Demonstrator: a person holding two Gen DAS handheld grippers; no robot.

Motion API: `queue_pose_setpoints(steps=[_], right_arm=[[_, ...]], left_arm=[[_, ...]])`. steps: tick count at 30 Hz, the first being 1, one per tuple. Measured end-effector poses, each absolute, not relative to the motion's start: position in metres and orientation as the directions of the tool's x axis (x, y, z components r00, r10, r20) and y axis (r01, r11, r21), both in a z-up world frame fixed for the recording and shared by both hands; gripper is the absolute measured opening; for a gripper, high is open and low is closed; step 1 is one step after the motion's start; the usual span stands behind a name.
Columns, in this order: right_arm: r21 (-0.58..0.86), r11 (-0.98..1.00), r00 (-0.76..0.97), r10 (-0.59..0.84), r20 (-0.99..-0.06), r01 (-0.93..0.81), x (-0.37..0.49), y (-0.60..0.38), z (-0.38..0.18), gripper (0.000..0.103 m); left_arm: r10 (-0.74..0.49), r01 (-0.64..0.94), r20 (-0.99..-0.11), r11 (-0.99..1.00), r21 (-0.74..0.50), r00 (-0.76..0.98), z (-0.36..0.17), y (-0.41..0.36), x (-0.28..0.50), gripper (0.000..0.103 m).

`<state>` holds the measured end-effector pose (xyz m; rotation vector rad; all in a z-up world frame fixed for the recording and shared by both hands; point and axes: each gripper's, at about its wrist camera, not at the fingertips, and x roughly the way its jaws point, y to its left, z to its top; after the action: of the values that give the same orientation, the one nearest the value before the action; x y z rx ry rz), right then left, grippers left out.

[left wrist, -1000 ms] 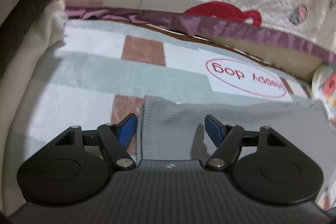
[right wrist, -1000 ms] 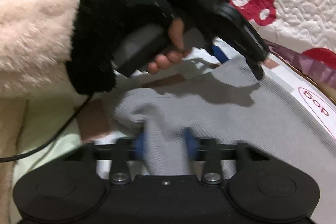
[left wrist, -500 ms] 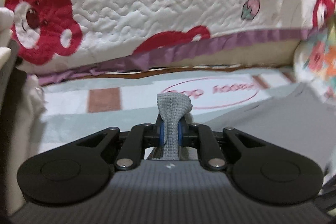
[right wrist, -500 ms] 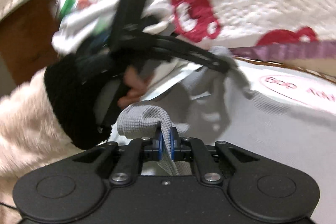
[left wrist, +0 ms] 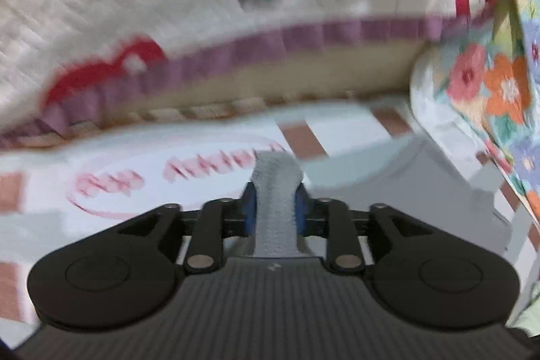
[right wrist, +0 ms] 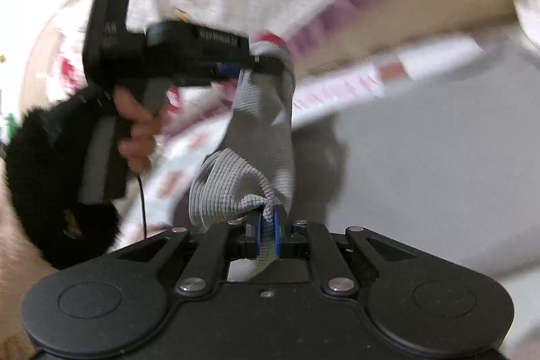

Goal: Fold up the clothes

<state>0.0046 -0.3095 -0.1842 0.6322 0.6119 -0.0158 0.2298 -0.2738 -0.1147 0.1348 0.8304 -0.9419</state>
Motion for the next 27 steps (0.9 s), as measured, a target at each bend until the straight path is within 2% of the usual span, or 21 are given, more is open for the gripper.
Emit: queue_pose_setpoints(steps=[2, 3, 4, 6, 10, 13, 14, 16, 17, 18, 21, 22, 24, 26, 27], right_arm=[[0.573, 0.773, 0.784, 0.167, -0.598, 0.273, 0.003, -0.319, -0.201, 0.015], [0.585, 0.752, 0.769, 0.168, -0.616, 0.304, 0.001, -0.322, -0.208, 0.016], [0.597, 0.737, 0.770, 0.168, -0.616, 0.316, -0.002, -0.325, -0.211, 0.019], [0.602, 0.733, 0.772, 0.170, -0.613, 0.317, -0.005, -0.328, -0.212, 0.023], [0.586, 0.755, 0.769, 0.177, -0.614, 0.294, -0.005, -0.330, -0.201, 0.049], [0.539, 0.799, 0.777, 0.154, -0.610, 0.266, -0.004, -0.328, -0.192, 0.061], [0.515, 0.817, 0.779, 0.138, -0.611, 0.260, -0.002, -0.327, -0.190, 0.062], [0.498, 0.829, 0.780, 0.129, -0.612, 0.253, 0.007, -0.326, -0.190, 0.058], [0.513, 0.821, 0.782, 0.142, -0.607, 0.250, 0.011, -0.326, -0.190, 0.046], [0.531, 0.811, 0.787, 0.153, -0.598, 0.245, 0.014, -0.326, -0.186, 0.007], [0.572, 0.799, 0.853, 0.157, -0.497, 0.186, 0.002, -0.319, -0.159, 0.008], [0.559, 0.808, 0.855, 0.148, -0.497, 0.185, -0.003, -0.316, -0.154, 0.008], [0.494, 0.833, 0.819, 0.092, -0.567, 0.249, -0.008, -0.313, -0.158, 0.008], [0.407, 0.851, 0.750, 0.025, -0.661, 0.331, -0.010, -0.312, -0.173, 0.011], [0.404, 0.844, 0.723, 0.027, -0.691, 0.354, -0.012, -0.314, -0.179, 0.017]], left_arm=[[-0.722, 0.769, -0.640, 0.558, -0.313, 0.263, -0.117, -0.265, 0.224, 0.037], [-0.742, 0.773, -0.618, 0.544, -0.328, 0.260, -0.116, -0.257, 0.220, 0.047], [-0.755, 0.781, -0.597, 0.535, -0.322, 0.271, -0.112, -0.245, 0.217, 0.049], [-0.748, 0.794, -0.595, 0.538, -0.283, 0.294, -0.109, -0.222, 0.212, 0.049], [-0.702, 0.804, -0.657, 0.543, -0.243, 0.275, -0.119, -0.182, 0.200, 0.049], [-0.690, 0.836, -0.695, 0.491, -0.244, 0.203, -0.141, -0.159, 0.176, 0.049], [-0.689, 0.842, -0.701, 0.479, -0.247, 0.186, -0.147, -0.155, 0.169, 0.049], [-0.690, 0.842, -0.710, 0.459, -0.283, 0.138, -0.163, -0.150, 0.160, 0.049], [-0.684, 0.843, -0.720, 0.452, -0.292, 0.117, -0.168, -0.148, 0.156, 0.049], [-0.680, 0.858, -0.725, 0.433, -0.277, 0.110, -0.169, -0.148, 0.153, 0.049], [-0.662, 0.929, -0.746, 0.316, -0.193, 0.071, -0.168, -0.148, 0.134, 0.049], [-0.640, 0.951, -0.764, 0.277, -0.138, 0.076, -0.170, -0.148, 0.125, 0.049], [-0.627, 0.960, -0.775, 0.261, -0.105, 0.085, -0.175, -0.147, 0.117, 0.049], [-0.627, 0.952, -0.776, 0.274, -0.136, 0.069, -0.174, -0.146, 0.120, 0.050], [-0.630, 0.945, -0.774, 0.284, -0.161, 0.057, -0.173, -0.145, 0.124, 0.050]])
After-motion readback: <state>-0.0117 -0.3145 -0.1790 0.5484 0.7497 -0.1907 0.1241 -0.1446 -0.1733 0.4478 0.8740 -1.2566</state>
